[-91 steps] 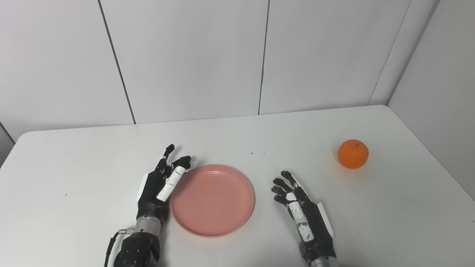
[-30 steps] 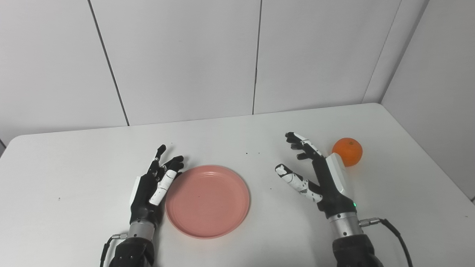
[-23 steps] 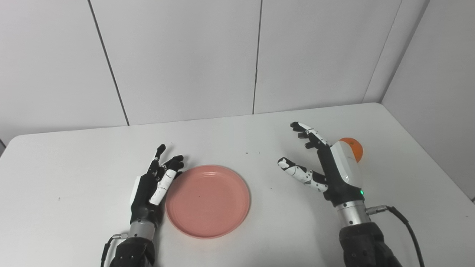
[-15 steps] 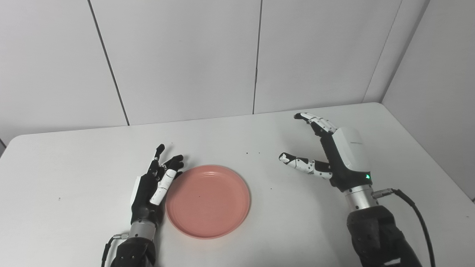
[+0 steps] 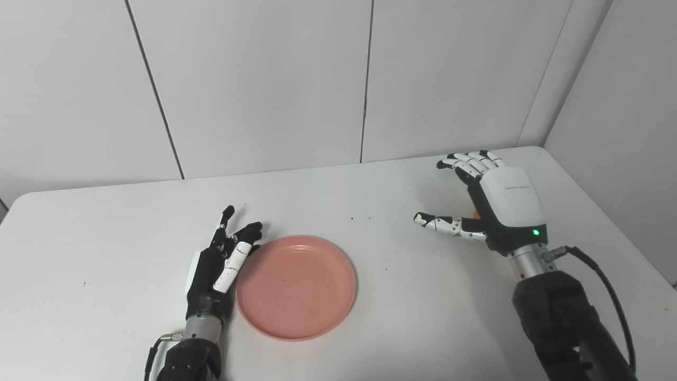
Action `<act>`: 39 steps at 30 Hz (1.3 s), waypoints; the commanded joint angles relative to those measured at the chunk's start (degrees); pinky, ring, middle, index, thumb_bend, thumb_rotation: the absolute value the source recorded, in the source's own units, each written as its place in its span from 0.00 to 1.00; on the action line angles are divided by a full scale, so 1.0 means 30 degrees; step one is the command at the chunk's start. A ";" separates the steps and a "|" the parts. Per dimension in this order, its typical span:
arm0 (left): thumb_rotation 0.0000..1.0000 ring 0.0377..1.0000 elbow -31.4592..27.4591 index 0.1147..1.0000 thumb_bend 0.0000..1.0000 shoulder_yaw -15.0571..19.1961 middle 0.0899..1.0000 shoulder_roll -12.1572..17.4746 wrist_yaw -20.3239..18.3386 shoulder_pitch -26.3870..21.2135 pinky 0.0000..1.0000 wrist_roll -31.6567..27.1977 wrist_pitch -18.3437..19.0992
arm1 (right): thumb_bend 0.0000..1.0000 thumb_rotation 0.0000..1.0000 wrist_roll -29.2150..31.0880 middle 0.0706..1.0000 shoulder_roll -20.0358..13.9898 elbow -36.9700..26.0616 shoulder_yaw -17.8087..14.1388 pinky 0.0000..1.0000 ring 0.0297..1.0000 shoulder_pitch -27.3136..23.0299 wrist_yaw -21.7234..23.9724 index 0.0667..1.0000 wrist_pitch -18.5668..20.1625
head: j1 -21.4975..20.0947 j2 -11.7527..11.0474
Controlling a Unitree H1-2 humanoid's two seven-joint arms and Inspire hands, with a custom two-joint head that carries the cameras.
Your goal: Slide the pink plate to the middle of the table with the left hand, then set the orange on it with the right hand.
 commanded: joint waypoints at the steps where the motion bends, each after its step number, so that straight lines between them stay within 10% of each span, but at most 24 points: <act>1: 0.66 0.77 0.0028 0.94 1.00 -0.0035 0.73 0.0028 -0.0181 -0.0566 0.73 -0.0190 -0.0038 | 0.96 0.97 -0.0449 0.78 -0.0621 -0.0077 -0.0355 1.00 0.85 -0.0761 -0.0003 0.72 0.0787 | 0.0022 -0.0014; 39: 0.67 0.77 -0.0201 0.94 1.00 -0.0039 0.72 -0.0051 -0.0179 -0.0306 0.70 -0.0034 0.0216 | 0.96 0.89 0.2193 0.77 -0.2770 0.5814 -0.0685 0.67 0.76 -0.2236 -0.0810 0.73 0.0849 | 0.0294 0.0074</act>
